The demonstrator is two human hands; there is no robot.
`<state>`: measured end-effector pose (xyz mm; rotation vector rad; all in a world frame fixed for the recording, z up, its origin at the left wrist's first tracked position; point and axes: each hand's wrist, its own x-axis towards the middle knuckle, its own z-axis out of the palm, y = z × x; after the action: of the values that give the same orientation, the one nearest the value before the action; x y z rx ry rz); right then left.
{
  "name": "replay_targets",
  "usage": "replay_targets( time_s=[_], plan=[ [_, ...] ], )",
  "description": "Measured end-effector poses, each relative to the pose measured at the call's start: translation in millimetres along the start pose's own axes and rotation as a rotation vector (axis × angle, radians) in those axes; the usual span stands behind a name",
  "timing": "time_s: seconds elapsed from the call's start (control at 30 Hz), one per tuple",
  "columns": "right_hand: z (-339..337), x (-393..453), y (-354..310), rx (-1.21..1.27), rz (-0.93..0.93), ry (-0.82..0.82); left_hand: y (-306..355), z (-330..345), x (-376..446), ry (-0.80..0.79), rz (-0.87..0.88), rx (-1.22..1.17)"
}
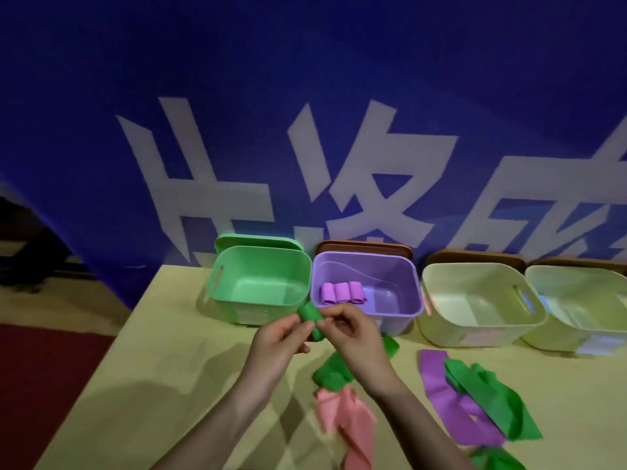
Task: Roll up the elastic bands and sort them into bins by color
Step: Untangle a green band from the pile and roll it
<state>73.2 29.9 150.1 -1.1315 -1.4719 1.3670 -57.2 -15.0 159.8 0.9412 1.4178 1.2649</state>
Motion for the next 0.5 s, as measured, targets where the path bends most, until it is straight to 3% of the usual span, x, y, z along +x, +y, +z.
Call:
replay_targets(
  time_s=[0.2, 0.5],
  plan=[
    [84, 23, 7, 0.147, 0.120, -0.073, -9, -87, 23, 0.050, -0.009, -0.004],
    [136, 82, 19, 0.310, 0.382, -0.004, -30, -149, 103, -0.058, -0.160, -0.019]
  ],
)
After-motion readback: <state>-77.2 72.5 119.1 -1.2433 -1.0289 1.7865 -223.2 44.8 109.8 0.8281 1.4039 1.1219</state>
